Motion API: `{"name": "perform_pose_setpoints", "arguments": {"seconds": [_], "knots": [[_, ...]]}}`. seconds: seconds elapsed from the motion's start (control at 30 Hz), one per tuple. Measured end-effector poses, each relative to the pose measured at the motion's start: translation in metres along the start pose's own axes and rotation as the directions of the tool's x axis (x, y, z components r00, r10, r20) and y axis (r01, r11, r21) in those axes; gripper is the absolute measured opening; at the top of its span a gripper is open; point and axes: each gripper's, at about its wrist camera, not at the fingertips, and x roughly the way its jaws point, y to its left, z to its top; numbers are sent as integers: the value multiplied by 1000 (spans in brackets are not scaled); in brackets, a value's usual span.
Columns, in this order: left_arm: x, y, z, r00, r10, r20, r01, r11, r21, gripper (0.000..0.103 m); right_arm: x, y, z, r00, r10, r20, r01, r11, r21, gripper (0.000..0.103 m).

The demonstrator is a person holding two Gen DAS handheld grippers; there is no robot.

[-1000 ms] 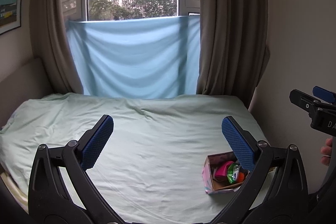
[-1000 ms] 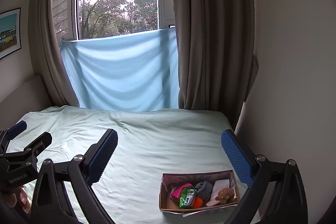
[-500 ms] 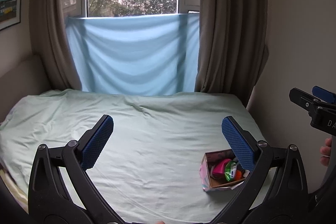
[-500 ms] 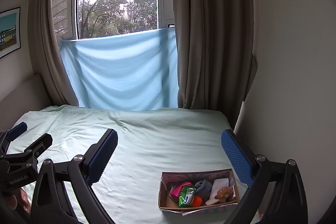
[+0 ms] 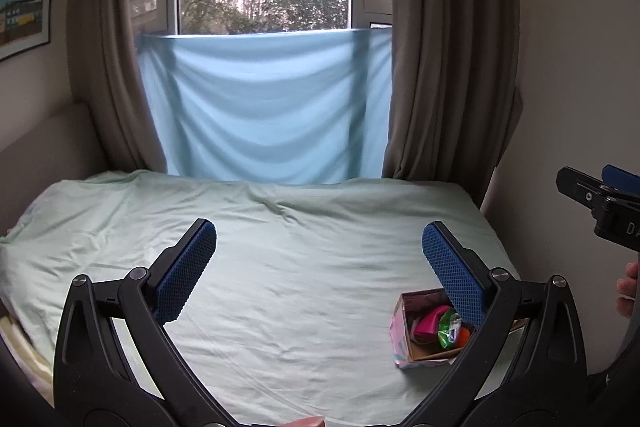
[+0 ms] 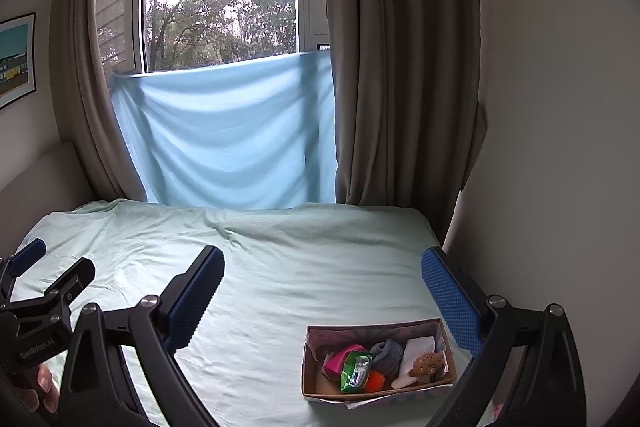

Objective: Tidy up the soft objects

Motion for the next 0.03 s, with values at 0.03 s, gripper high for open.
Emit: {"name": "perform_pose_setpoints", "arguments": {"seconds": [0.03], "knots": [[2,0,0,1000,0,-6,0,1000,5,103,2,1,0,1000,0,-7,0,1000,1,98]]}}
